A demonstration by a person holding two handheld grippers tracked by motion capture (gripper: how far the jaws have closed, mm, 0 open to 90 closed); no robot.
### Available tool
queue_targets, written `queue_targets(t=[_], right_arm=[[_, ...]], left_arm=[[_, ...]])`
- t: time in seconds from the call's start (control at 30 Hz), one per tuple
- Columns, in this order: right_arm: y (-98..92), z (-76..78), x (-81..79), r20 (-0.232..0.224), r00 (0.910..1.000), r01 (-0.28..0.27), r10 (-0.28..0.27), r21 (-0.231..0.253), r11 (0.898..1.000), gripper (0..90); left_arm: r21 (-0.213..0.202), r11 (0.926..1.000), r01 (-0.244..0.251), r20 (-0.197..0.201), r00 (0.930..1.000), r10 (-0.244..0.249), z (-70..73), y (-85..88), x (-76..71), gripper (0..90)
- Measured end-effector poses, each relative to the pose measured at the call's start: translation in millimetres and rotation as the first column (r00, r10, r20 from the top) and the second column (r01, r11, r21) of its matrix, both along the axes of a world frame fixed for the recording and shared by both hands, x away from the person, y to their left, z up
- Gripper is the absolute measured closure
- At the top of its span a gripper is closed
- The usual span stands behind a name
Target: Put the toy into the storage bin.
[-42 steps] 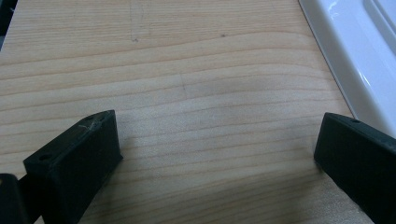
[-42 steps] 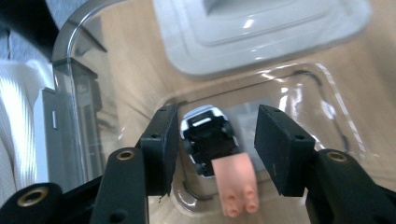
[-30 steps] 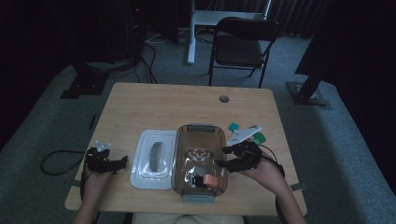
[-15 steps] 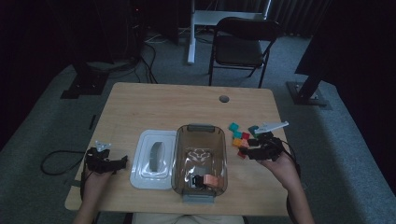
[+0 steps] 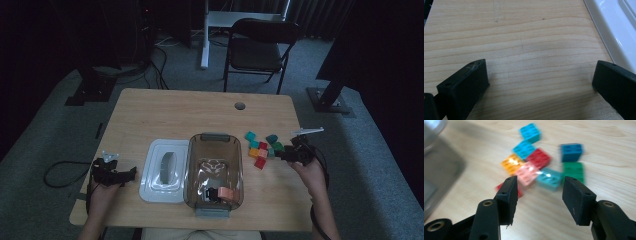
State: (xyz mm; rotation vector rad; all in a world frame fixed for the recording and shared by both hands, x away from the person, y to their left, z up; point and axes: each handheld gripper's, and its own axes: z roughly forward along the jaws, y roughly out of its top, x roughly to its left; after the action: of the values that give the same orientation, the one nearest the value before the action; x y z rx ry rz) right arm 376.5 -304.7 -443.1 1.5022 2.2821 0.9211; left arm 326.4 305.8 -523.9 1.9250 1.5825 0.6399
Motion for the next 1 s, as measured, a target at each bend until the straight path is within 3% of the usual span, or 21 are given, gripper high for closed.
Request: queue_targets(t=[0.23, 0.47, 0.73, 1.0], right_arm=[[-18.2, -14.5, 27.6, -0.03, 0.9951, 0.093, -0.094, -0.031, 0.995, 45.8], [-16.9, -31.2, 54.8, -0.085, 0.9922, 0.086, -0.091, -0.062, 0.994, 46.3], [-13.0, -41.5, 62.2, -0.132, 0.9888, 0.062, -0.07, -0.067, 0.996, 46.3], [-13.1, -49.6, 64.9, -0.151, 0.9857, 0.063, -0.075, -0.088, 0.994, 47.8]], left_arm=[[-0.001, 1.0, -0.001, 0.0, 1.0, 0.001, 0.0, -0.1, 0.0, 0.8], [0.0, 1.0, 0.0, 0.0, 1.0, 0.0, 0.0, 0.0, 0.0, 0.8], [-0.001, 1.0, 0.0, 0.0, 1.0, 0.0, 0.0, 0.0, 0.0, 0.9], [-0.001, 1.0, -0.001, 0.001, 1.0, 0.001, 0.0, 0.0, 0.0, 0.8]])
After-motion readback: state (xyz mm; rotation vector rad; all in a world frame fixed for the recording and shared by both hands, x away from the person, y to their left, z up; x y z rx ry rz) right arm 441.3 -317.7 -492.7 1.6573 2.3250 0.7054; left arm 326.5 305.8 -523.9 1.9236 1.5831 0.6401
